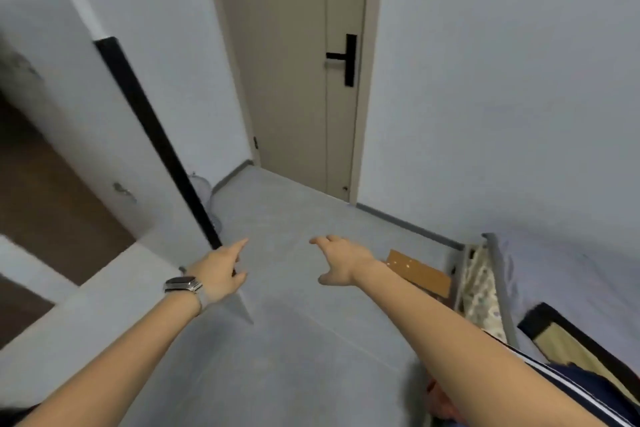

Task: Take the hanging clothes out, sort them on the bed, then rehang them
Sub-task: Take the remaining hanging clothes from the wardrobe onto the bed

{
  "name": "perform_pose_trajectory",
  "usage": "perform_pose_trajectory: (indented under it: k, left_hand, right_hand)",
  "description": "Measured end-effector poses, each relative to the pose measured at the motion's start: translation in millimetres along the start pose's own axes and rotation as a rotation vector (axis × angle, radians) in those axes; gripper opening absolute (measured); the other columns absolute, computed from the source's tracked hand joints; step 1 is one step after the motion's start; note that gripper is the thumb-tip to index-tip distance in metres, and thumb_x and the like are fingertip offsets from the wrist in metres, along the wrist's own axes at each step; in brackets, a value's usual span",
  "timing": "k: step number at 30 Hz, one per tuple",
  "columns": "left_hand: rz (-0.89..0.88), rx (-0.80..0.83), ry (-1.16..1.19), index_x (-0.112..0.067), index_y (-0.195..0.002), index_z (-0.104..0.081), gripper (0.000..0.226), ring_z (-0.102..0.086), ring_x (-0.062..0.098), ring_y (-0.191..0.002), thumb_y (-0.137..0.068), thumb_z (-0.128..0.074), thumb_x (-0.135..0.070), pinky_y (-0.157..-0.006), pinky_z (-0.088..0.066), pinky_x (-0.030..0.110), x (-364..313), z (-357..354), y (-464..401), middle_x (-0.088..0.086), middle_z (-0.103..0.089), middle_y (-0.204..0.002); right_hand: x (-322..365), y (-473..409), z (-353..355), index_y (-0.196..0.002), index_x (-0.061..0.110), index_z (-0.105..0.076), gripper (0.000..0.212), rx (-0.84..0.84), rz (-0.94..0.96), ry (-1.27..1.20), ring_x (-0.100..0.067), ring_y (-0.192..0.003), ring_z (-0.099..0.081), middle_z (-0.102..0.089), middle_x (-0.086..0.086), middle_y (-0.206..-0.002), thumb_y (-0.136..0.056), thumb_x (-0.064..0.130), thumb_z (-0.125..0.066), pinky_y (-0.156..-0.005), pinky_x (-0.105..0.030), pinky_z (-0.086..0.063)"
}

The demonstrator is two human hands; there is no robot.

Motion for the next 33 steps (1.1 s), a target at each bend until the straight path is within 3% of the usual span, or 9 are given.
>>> perform_pose_trajectory:
  k: [4, 9, 15, 22, 25, 29, 33]
  left_hand:
    - [0.222, -0.028, 0.056, -0.025, -0.148, -0.019, 0.067, -0.052, 0.022, -0.117, -0.091, -0.051, -0.038, -0.091, -0.044, 0.027, 139.6, 20.1, 91.9, 0.004, -0.051, -0.131]
    - [0.515, -0.103, 0.141, -0.02, -0.149, -0.008, 0.073, -0.052, 0.022, -0.117, -0.092, -0.05, -0.037, -0.094, -0.044, 0.028, 269.9, 34.7, 194.9, 0.006, -0.051, -0.132]
    - [0.736, -0.226, 0.214, -0.018, -0.149, -0.013, 0.07, -0.054, 0.021, -0.111, -0.093, -0.049, -0.037, -0.089, -0.046, 0.029, 356.5, 46.1, 252.0, 0.005, -0.053, -0.127]
    - [0.887, -0.297, 0.269, -0.015, -0.146, -0.023, 0.061, -0.051, 0.023, -0.116, -0.094, -0.049, -0.033, -0.093, -0.044, 0.028, 461.4, 94.3, 248.7, 0.01, -0.05, -0.131]
    - [0.942, -0.337, 0.359, -0.014, -0.141, -0.034, 0.053, -0.049, 0.022, -0.117, -0.093, -0.05, -0.031, -0.097, -0.041, 0.027, 501.6, 114.3, 248.1, 0.012, -0.05, -0.13]
    - [1.039, -0.514, 0.462, -0.013, -0.145, -0.029, 0.059, -0.047, 0.019, -0.122, -0.093, -0.052, -0.031, -0.1, -0.036, 0.021, 551.1, 145.0, 269.8, 0.01, -0.047, -0.134]
    - [1.098, -0.635, 0.635, -0.014, -0.144, -0.032, 0.058, -0.051, 0.014, -0.111, -0.092, -0.055, -0.029, -0.095, -0.038, 0.018, 598.2, 152.6, 298.3, 0.004, -0.051, -0.127]
  right_hand:
    - [164.0, -45.7, -22.0, -0.147, 0.026, -0.021, 0.079, 0.034, 0.247, 0.075, -0.031, -0.129, -0.039, -0.039, -0.009, -0.141, -0.082, 0.035, -0.066, -0.097, -0.044, -0.045]
    - [310.2, -75.4, -58.2, -0.147, 0.023, -0.024, 0.077, 0.092, 0.46, 0.181, -0.03, -0.128, -0.04, -0.041, -0.007, -0.141, -0.083, 0.039, -0.063, -0.099, -0.04, -0.044]
    - [446.7, -124.2, -67.2, -0.145, 0.023, -0.028, 0.069, 0.13, 0.641, 0.237, -0.026, -0.13, -0.039, -0.042, -0.006, -0.141, -0.086, 0.035, -0.06, -0.099, -0.039, -0.045]
    - [585.0, -190.9, -57.5, -0.142, 0.026, -0.033, 0.061, 0.106, 0.852, 0.17, -0.023, -0.126, -0.046, -0.047, -0.002, -0.139, -0.087, 0.033, -0.059, -0.097, -0.036, -0.046]
    - [639.7, -217.2, -50.2, -0.142, 0.025, -0.034, 0.059, 0.187, 0.92, 0.112, -0.02, -0.123, -0.05, -0.049, -0.001, -0.138, -0.088, 0.029, -0.059, -0.096, -0.03, -0.045]
    - [727.3, -246.4, -45.9, -0.141, 0.021, -0.037, 0.055, 0.302, 0.974, -0.011, -0.016, -0.112, -0.053, -0.052, -0.002, -0.133, -0.09, 0.024, -0.059, -0.089, -0.023, -0.045]
    - [821.1, -257.2, -64.8, -0.138, 0.018, -0.042, 0.05, 0.398, 1.011, -0.094, -0.011, -0.1, -0.052, -0.055, -0.003, -0.126, -0.091, 0.021, -0.058, -0.083, -0.021, -0.043]
Point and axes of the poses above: each hand's wrist, its own y-axis away from the middle knuckle, its own z-axis out of the back of the hand, x = y × z, the point moved 9 cm from there along -y, towards the middle knuckle
